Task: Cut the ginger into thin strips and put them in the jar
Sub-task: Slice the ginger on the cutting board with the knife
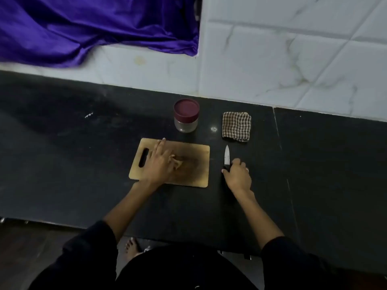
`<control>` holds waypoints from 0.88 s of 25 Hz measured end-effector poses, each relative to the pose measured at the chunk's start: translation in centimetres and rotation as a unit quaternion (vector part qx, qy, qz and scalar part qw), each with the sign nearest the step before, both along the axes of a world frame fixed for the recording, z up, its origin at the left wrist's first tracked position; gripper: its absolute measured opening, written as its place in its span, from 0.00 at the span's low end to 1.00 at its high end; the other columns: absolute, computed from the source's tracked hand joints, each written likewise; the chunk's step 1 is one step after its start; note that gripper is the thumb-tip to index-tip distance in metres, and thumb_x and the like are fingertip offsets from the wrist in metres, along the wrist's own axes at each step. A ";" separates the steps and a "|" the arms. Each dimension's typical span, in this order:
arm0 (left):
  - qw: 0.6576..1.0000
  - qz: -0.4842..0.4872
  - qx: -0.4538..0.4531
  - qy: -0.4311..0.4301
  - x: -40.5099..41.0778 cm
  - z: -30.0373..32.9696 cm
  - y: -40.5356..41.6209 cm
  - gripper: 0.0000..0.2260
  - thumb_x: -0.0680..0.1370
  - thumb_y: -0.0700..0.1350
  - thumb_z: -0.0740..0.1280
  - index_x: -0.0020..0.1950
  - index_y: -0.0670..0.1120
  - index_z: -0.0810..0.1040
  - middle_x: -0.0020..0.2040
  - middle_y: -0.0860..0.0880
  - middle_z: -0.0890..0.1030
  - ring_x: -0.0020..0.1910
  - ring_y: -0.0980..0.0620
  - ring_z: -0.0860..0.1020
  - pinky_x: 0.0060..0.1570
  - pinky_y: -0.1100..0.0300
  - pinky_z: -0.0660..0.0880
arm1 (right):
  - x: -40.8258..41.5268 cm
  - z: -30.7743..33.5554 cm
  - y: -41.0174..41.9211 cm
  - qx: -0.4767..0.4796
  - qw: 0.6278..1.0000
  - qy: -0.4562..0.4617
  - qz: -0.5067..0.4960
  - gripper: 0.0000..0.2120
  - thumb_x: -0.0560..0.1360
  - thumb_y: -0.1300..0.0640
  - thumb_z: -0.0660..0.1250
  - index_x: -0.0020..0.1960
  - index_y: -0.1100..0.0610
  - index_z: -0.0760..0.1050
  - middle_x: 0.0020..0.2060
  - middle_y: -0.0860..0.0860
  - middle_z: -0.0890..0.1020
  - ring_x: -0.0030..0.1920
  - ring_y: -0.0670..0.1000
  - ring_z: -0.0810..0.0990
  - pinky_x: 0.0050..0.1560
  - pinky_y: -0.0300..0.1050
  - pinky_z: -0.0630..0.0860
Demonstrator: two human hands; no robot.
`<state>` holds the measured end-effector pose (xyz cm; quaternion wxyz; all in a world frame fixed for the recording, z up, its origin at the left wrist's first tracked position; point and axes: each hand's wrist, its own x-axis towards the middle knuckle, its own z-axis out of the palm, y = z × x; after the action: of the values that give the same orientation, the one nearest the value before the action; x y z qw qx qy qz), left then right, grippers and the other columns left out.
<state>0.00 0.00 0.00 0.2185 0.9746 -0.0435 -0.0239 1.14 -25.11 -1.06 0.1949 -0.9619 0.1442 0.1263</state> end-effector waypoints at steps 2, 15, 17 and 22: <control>0.999 0.040 -0.007 -0.003 -0.7 -0.1 -0.2 0.23 0.77 0.42 0.63 0.72 0.44 0.67 0.78 0.42 0.54 0.78 0.43 0.50 0.73 0.41 0.57 | 0.1 0.2 -0.3 0.005 1.000 0.001 0.003 0.19 0.79 0.53 0.67 0.64 0.60 0.66 0.61 0.59 0.74 0.61 0.59 0.76 0.52 0.53 0.75; 0.997 0.046 -0.055 0.007 -2.5 -2.1 1.6 0.21 0.75 0.36 0.65 0.67 0.47 0.71 0.71 0.43 0.67 0.62 0.38 0.72 0.58 0.43 0.73 | -0.8 1.4 0.6 0.132 0.990 -0.019 0.037 0.13 0.80 0.53 0.64 0.60 0.60 0.76 0.58 0.56 0.73 0.52 0.58 0.79 0.50 0.49 0.74; 0.999 0.025 -0.041 0.006 -2.0 -2.2 2.1 0.23 0.75 0.38 0.66 0.70 0.48 0.69 0.71 0.44 0.66 0.64 0.39 0.70 0.60 0.43 0.72 | -1.5 1.2 2.1 0.177 0.983 -0.028 0.040 0.13 0.79 0.54 0.66 0.59 0.60 0.76 0.54 0.55 0.74 0.50 0.58 0.81 0.52 0.55 0.78; 0.997 -0.073 0.023 0.010 -0.2 -2.1 2.8 0.26 0.77 0.45 0.67 0.75 0.51 0.65 0.73 0.45 0.65 0.72 0.43 0.61 0.70 0.43 0.62 | -3.4 1.1 6.5 0.218 0.976 0.019 0.017 0.08 0.80 0.57 0.64 0.58 0.56 0.72 0.48 0.54 0.80 0.41 0.54 0.84 0.46 0.55 0.82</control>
<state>-0.20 2.82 -2.08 0.1938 0.9733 -0.1117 -0.0510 -2.27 -18.57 0.06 0.3953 -0.8959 0.1006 0.1758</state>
